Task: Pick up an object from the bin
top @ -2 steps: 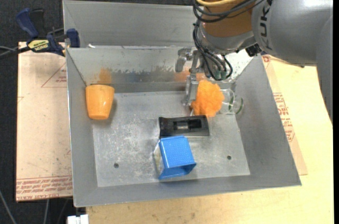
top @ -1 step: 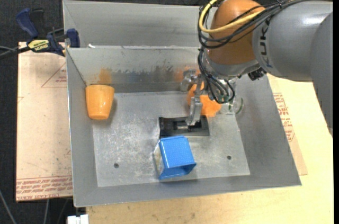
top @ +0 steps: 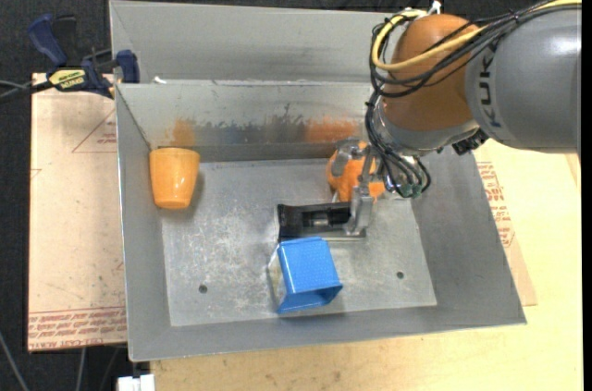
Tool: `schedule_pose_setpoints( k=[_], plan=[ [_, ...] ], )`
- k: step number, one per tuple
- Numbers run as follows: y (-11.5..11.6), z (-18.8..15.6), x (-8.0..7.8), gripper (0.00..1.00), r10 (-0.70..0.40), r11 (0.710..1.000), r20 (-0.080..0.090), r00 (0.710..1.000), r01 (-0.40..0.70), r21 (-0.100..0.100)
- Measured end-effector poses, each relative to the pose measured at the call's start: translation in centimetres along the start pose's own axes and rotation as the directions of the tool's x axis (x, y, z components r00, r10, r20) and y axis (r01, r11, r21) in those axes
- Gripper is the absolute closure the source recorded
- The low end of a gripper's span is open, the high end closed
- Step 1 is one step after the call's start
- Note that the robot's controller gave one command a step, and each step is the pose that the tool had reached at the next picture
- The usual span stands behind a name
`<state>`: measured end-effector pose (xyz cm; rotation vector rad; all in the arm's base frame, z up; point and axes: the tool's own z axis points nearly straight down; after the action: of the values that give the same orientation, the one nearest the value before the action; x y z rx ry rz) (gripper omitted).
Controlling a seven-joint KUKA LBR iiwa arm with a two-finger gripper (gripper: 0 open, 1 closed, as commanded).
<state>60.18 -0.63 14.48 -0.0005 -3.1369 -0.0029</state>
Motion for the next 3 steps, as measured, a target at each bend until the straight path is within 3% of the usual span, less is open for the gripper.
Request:
schedule_pose_setpoints(
  k=[1, 2, 3],
  plan=[
    [2.4, 0.2, 0.7, 0.00, 0.165, 0.986, 0.010, 0.986, -0.165, -0.002],
    [3.2, 6.2, 0.4, 0.00, 0.067, 0.998, 0.000, 0.998, -0.067, -0.005],
    [2.3, 6.7, 2.6, 1.00, 0.332, 0.943, 0.011, 0.943, -0.331, -0.020]
  ],
)
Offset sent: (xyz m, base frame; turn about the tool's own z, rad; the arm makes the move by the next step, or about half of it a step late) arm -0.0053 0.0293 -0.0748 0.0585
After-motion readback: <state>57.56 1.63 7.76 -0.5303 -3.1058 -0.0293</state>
